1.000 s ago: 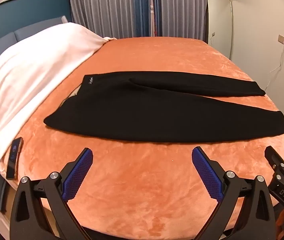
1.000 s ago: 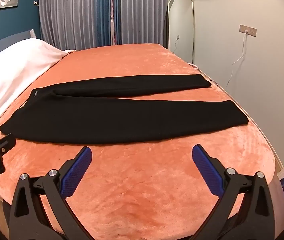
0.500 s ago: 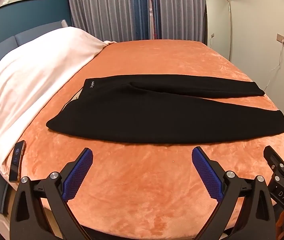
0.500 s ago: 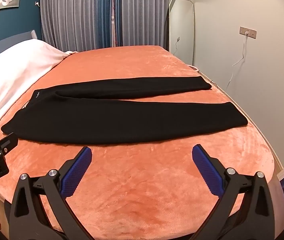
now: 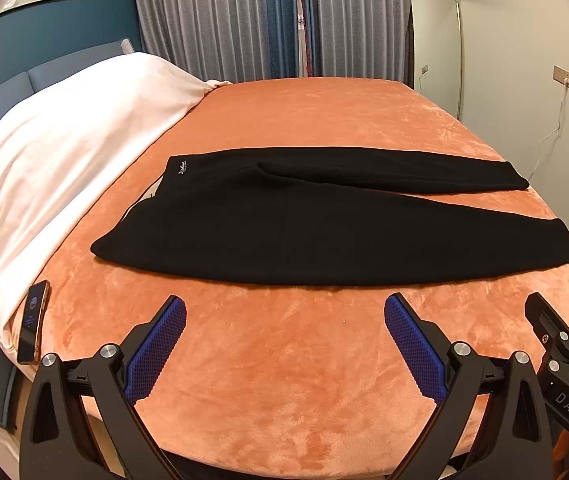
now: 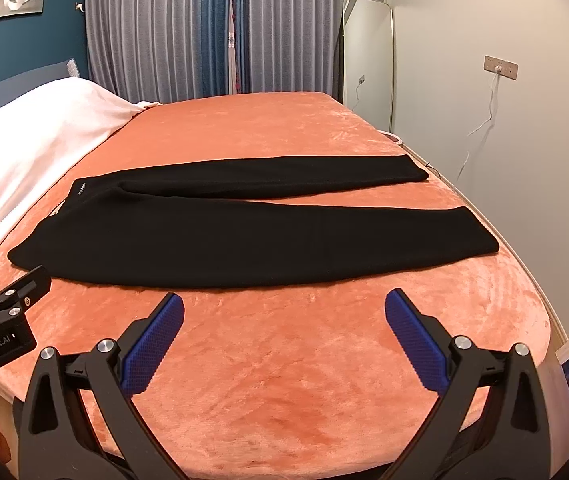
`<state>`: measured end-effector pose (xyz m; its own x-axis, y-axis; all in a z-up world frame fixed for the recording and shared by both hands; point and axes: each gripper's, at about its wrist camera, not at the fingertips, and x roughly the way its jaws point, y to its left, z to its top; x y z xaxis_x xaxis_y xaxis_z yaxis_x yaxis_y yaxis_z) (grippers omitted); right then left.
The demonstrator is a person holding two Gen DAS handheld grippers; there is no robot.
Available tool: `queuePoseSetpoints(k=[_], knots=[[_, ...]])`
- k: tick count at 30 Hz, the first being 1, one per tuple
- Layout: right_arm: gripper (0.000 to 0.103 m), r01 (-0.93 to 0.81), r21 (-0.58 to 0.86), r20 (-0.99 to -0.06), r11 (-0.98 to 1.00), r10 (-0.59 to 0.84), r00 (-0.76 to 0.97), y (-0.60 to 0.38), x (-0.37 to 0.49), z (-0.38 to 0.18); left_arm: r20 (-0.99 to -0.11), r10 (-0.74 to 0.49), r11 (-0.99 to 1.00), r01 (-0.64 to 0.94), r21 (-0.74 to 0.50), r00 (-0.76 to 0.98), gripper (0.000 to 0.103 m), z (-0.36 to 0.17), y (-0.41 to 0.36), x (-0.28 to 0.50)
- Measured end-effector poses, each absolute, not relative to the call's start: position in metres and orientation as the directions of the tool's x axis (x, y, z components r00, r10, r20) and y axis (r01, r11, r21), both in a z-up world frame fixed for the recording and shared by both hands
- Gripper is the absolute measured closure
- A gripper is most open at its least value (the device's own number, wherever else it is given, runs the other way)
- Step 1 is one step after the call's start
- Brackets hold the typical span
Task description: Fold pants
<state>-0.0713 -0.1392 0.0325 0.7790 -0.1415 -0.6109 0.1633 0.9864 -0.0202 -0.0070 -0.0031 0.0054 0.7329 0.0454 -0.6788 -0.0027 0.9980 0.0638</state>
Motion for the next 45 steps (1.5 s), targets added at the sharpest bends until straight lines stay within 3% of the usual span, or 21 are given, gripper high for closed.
queuePoseSetpoints(k=[45], knots=[[0.005, 0.165, -0.011, -0.612, 0.986, -0.137, 0.779, -0.1387, -0.0721, 0.0336, -0.677, 0.049, 0.997, 0.002, 0.074, 0.734, 0.005, 0.0036, -0.0040, -0.0129]])
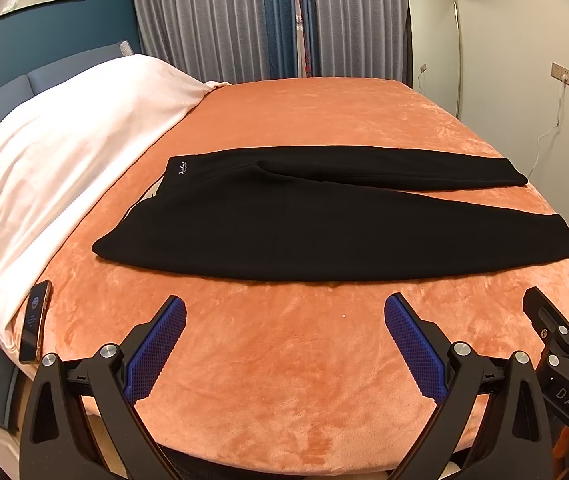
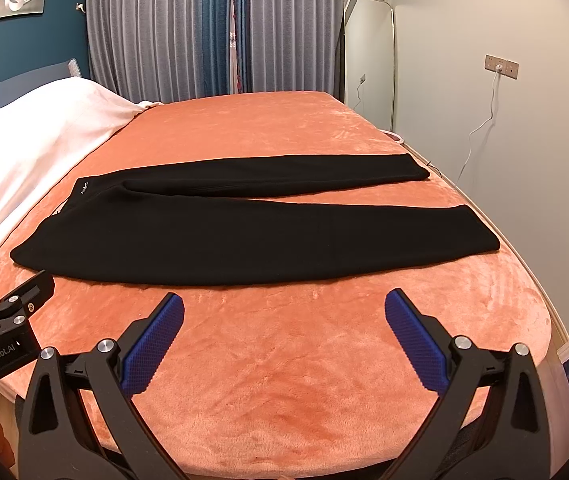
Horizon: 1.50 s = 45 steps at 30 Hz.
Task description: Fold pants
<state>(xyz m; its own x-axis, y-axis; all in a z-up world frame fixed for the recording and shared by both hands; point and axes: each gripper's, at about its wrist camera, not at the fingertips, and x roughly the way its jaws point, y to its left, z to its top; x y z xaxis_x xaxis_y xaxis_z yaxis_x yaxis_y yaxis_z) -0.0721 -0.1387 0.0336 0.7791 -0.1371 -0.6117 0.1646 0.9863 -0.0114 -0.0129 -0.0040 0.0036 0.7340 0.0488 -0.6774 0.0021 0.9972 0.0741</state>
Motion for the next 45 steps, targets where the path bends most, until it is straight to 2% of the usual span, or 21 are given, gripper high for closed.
queuePoseSetpoints(k=[45], knots=[[0.005, 0.156, -0.015, -0.623, 0.988, -0.131, 0.771, -0.1390, -0.0703, 0.0318, -0.683, 0.050, 0.997, 0.005, 0.079, 0.729, 0.005, 0.0001, -0.0026, -0.0089]])
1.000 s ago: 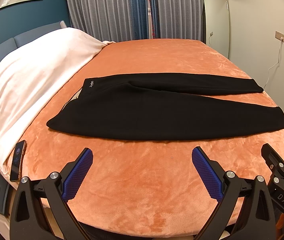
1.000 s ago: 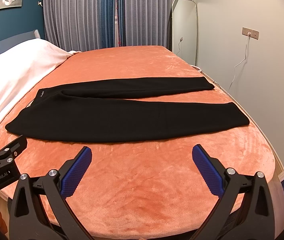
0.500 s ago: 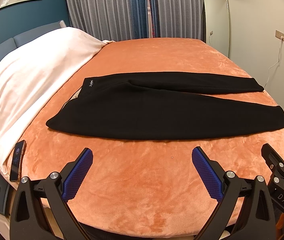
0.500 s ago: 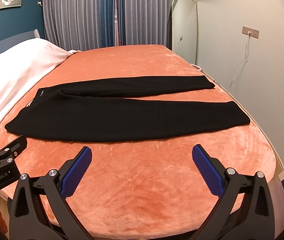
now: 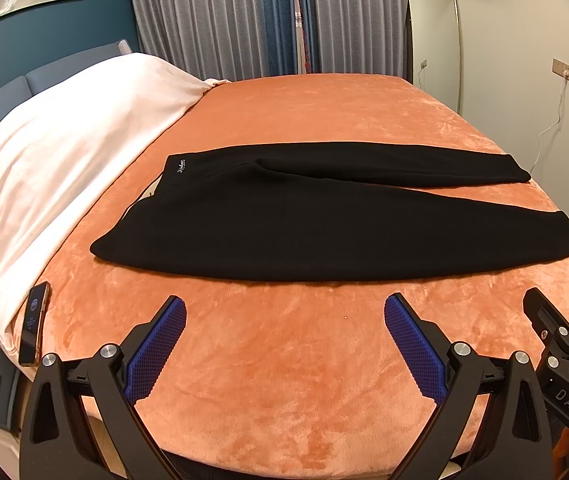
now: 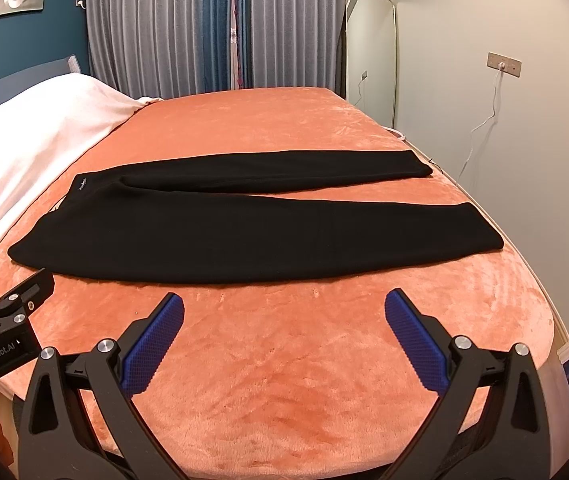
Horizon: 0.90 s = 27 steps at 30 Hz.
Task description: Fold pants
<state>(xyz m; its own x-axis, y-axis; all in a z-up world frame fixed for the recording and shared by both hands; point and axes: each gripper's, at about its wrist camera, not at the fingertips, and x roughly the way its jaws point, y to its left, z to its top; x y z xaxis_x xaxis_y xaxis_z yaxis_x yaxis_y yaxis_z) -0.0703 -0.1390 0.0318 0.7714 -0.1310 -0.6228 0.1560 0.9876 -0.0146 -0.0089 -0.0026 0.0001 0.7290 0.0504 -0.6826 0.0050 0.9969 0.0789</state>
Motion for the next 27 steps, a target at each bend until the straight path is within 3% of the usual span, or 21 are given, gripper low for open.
queuePoseSetpoints(k=[10, 15, 20, 27], knots=[[0.005, 0.154, -0.018, -0.645, 0.988, -0.130, 0.753, -0.156, -0.044, 0.024, -0.689, 0.073, 0.995, -0.004, 0.102, 0.721, 0.005, -0.008, -0.004, 0.018], [0.005, 0.210, -0.049, -0.640, 0.977, -0.192, 0.744, -0.216, 0.008, 0.024, -0.698, 0.063, 0.998, -0.040, 0.048, 0.714, 0.005, -0.005, 0.027, 0.069], [0.005, 0.277, -0.101, -0.653, 0.956, -0.274, 0.706, -0.311, 0.101, 0.025, -0.696, 0.134, 0.986, -0.165, 0.022, 0.705, 0.005, 0.001, 0.100, 0.176], [0.005, 0.322, -0.128, -0.723, 0.938, -0.310, 0.617, -0.418, 0.228, 0.010, -0.790, 0.226, 0.945, -0.324, 0.037, 0.570, 0.005, -0.032, 0.212, 0.336]])
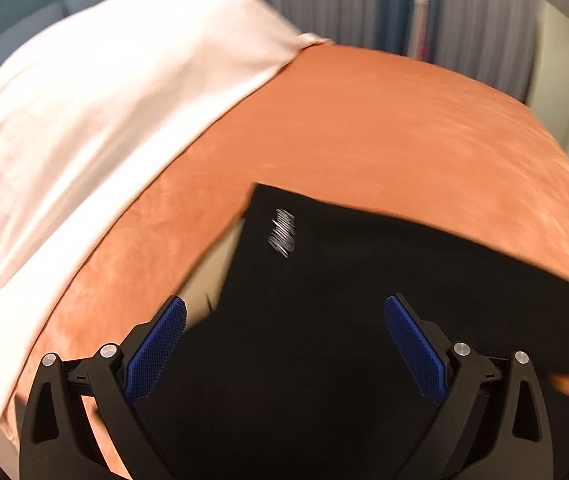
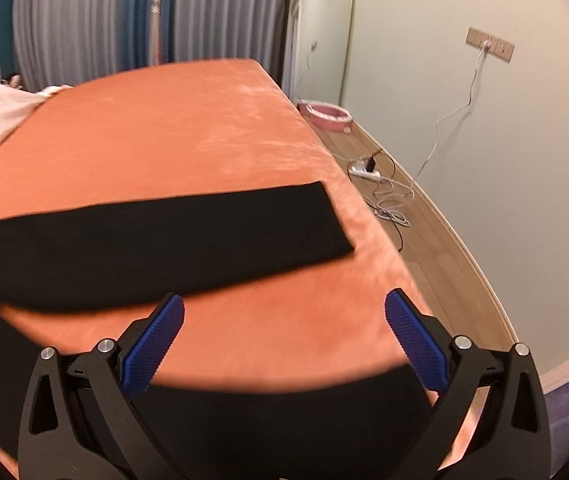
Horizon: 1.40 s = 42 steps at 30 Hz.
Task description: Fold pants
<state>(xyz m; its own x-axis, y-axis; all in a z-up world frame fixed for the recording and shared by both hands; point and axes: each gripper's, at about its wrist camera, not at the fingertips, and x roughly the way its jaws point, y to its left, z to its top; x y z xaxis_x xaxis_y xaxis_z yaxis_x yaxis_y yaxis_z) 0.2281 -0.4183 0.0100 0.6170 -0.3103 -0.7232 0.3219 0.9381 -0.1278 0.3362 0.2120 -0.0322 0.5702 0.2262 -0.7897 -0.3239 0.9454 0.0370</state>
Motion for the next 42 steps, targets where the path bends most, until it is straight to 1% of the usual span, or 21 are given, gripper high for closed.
queuePoseSetpoints(k=[3, 7, 11, 13, 17, 23, 25, 26, 27, 28, 29, 30, 31, 32, 33, 34, 35, 36, 37, 39, 42], knots=[[0.005, 0.343, -0.105, -0.754, 0.933, -0.300, 0.585, -0.446, 0.268, -0.002, -0.812, 0.245, 0.912, -0.409, 0.009, 0.530, 0.005, -0.047, 0.250, 0.374], [0.005, 0.374, -0.096, -0.784, 0.922, -0.302, 0.542, -0.472, 0.310, -0.023, -0.827, 0.287, 0.871, -0.491, 0.015, 0.484, 0.006, -0.066, 0.283, 0.407], [0.005, 0.376, -0.106, -0.799, 0.921, -0.304, 0.519, -0.486, 0.341, -0.036, -0.855, 0.235, 0.884, -0.467, -0.010, 0.462, 0.006, -0.085, 0.291, 0.430], [0.005, 0.380, -0.092, -0.804, 0.920, -0.294, 0.517, -0.490, 0.353, -0.041, -0.870, 0.214, 0.899, -0.437, -0.002, 0.443, 0.006, -0.096, 0.287, 0.441], [0.005, 0.391, -0.056, -0.821, 0.919, -0.265, 0.506, -0.499, 0.371, -0.046, -0.879, 0.221, 0.910, -0.414, 0.031, 0.421, 0.006, -0.112, 0.286, 0.457], [0.005, 0.391, -0.050, -0.846, 0.919, -0.247, 0.472, -0.503, 0.390, -0.060, -0.890, 0.223, 0.913, -0.405, 0.048, 0.397, 0.006, -0.121, 0.283, 0.479], [0.005, 0.376, -0.026, -0.849, 0.926, -0.219, 0.481, -0.502, 0.392, -0.064, -0.893, 0.213, 0.921, -0.387, 0.048, 0.396, 0.009, -0.123, 0.282, 0.486], [0.005, 0.370, -0.018, -0.848, 0.929, -0.210, 0.487, -0.501, 0.395, -0.065, -0.895, 0.207, 0.924, -0.379, 0.047, 0.395, 0.017, -0.123, 0.279, 0.487], [0.005, 0.365, -0.012, -0.846, 0.931, -0.204, 0.492, -0.501, 0.396, -0.067, -0.898, 0.188, 0.929, -0.369, 0.031, 0.397, 0.031, -0.124, 0.279, 0.487], [0.005, 0.358, -0.004, -0.845, 0.934, -0.195, 0.498, -0.499, 0.397, -0.068, -0.905, 0.150, 0.936, -0.353, 0.000, 0.399, 0.036, -0.125, 0.278, 0.490], [0.005, 0.348, 0.005, -0.842, 0.938, -0.184, 0.507, -0.496, 0.398, -0.068, -0.906, 0.145, 0.936, -0.353, -0.004, 0.397, 0.038, -0.124, 0.278, 0.491], [0.011, 0.336, 0.011, -0.838, 0.942, -0.175, 0.518, -0.494, 0.398, -0.068, -0.904, 0.145, 0.936, -0.351, -0.006, 0.402, 0.046, -0.123, 0.278, 0.493], [0.020, 0.331, 0.008, -0.833, 0.944, -0.177, 0.524, -0.492, 0.399, -0.068, -0.903, 0.135, 0.940, -0.340, -0.012, 0.407, 0.053, -0.122, 0.280, 0.496], [0.027, 0.327, 0.008, -0.830, 0.945, -0.176, 0.529, -0.490, 0.399, -0.068, -0.901, 0.138, 0.942, -0.337, -0.010, 0.411, 0.069, -0.120, 0.281, 0.496], [0.043, 0.314, 0.031, -0.828, 0.949, -0.151, 0.540, -0.489, 0.398, -0.067, -0.897, 0.155, 0.941, -0.339, 0.006, 0.414, 0.086, -0.117, 0.283, 0.496], [0.062, 0.304, 0.061, -0.825, 0.951, -0.123, 0.551, -0.490, 0.398, -0.066, -0.896, 0.136, 0.943, -0.332, -0.013, 0.422, 0.094, -0.114, 0.284, 0.495], [0.070, 0.294, 0.095, -0.822, 0.951, -0.092, 0.562, -0.490, 0.398, -0.064, -0.896, 0.120, 0.944, -0.329, -0.031, 0.428, 0.099, -0.110, 0.283, 0.492], [0.082, 0.288, 0.113, -0.820, 0.951, -0.075, 0.568, -0.489, 0.396, -0.061, -0.891, 0.116, 0.942, -0.332, -0.041, 0.439, 0.099, -0.106, 0.284, 0.489], [0.087, 0.283, 0.112, -0.819, 0.953, -0.073, 0.570, -0.488, 0.396, -0.059, -0.883, 0.119, 0.943, -0.331, -0.043, 0.454, 0.099, -0.100, 0.284, 0.487], [0.089, 0.275, 0.096, -0.810, 0.957, -0.085, 0.580, -0.482, 0.390, -0.049, -0.870, 0.124, 0.943, -0.329, -0.045, 0.476, 0.099, -0.089, 0.284, 0.481], [0.089, 0.268, 0.115, -0.775, 0.957, -0.083, 0.626, -0.478, 0.378, -0.026, -0.844, 0.106, 0.942, -0.325, -0.085, 0.526, 0.099, -0.063, 0.289, 0.466]])
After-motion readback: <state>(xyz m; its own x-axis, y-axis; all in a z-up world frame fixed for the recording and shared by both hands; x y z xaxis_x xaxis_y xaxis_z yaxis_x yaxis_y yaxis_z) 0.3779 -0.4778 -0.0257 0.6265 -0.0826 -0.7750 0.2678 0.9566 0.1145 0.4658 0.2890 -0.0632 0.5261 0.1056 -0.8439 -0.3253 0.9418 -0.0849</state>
